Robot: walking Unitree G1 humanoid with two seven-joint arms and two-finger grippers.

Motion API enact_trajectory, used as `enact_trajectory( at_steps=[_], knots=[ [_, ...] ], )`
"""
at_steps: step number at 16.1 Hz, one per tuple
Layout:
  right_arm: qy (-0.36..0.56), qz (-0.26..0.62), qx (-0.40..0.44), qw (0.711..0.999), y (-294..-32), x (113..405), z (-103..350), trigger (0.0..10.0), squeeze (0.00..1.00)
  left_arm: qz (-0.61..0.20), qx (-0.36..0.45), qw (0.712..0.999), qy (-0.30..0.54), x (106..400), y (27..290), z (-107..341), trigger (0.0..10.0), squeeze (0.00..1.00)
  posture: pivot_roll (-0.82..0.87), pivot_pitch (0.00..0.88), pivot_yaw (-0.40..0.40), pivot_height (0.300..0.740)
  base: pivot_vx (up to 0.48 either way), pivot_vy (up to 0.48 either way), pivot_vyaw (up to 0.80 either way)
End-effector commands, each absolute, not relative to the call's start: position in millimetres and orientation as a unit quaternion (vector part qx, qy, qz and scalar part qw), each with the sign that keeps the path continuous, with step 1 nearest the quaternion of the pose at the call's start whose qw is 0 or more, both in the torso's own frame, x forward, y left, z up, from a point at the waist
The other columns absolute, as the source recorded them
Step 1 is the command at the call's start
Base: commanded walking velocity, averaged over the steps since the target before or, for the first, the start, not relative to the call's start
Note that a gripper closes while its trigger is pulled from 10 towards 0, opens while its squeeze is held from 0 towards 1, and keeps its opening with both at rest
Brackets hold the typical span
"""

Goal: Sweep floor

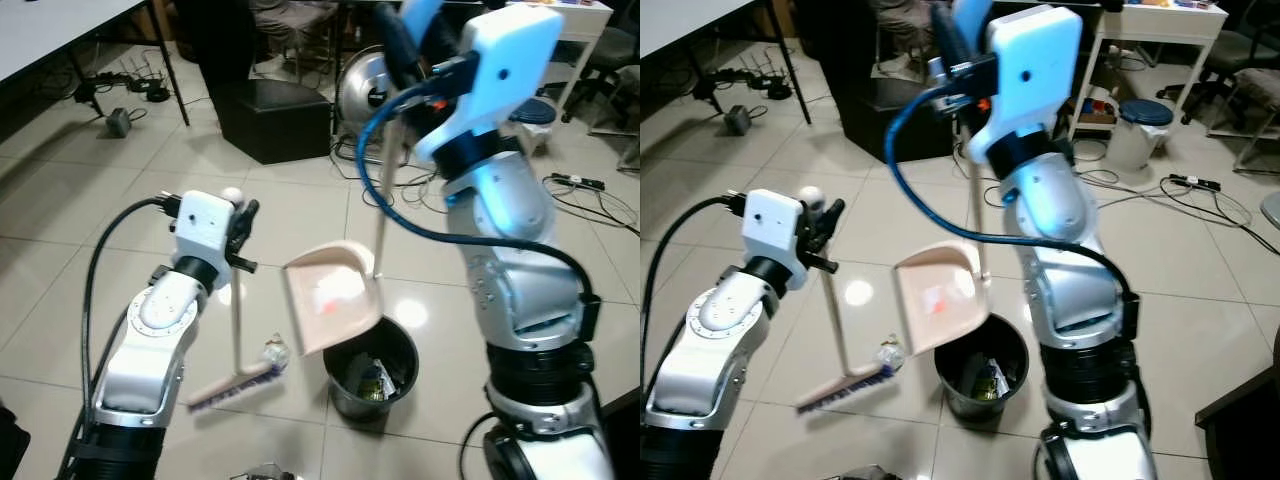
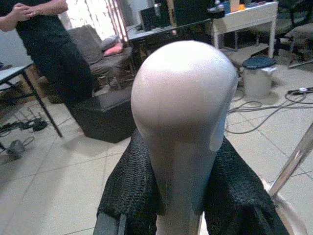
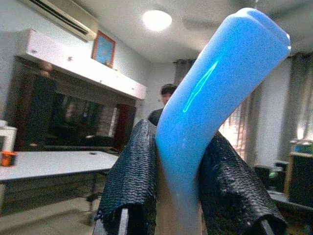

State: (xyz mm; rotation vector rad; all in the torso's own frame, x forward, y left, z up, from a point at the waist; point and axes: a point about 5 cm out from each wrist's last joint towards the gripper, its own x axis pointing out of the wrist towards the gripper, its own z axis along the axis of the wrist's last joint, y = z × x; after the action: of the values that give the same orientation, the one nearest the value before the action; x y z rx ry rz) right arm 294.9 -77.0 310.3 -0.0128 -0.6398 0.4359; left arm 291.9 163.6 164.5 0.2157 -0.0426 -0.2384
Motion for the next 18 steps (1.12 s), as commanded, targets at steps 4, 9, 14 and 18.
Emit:
enact_trajectory(
  at_steps=[4,9,14,18],
  knots=[
    [-0.326,0.201,0.016,0.924,-80.4,290.9,316.2,10.0,0.00,-0.121,0.119,0.984,-0.050,292.8,163.9,180.2,10.0,0.00,0.01,0.000,0.045,0.740,0.000,0.351,0.00],
    [-0.308,0.174,0.051,0.934,-84.9,299.9,305.0,10.0,0.00,-0.120,0.129,0.983,-0.048,293.5,168.9,180.8,10.0,0.00,0.02,0.004,0.050,0.740,0.000,0.375,0.00],
    [-0.234,0.106,0.058,0.965,-107.0,308.0,241.8,10.0,0.00,-0.131,0.133,0.982,-0.040,295.4,164.6,176.1,10.0,0.00,0.01,0.009,0.067,0.740,0.000,0.373,0.00],
    [-0.213,0.076,0.036,0.973,-120.8,300.3,212.9,10.0,0.00,-0.159,0.128,0.979,-0.021,289.5,149.2,159.6,10.0,0.00,0.01,0.015,0.075,0.740,0.000,0.372,0.00]
  ],
)
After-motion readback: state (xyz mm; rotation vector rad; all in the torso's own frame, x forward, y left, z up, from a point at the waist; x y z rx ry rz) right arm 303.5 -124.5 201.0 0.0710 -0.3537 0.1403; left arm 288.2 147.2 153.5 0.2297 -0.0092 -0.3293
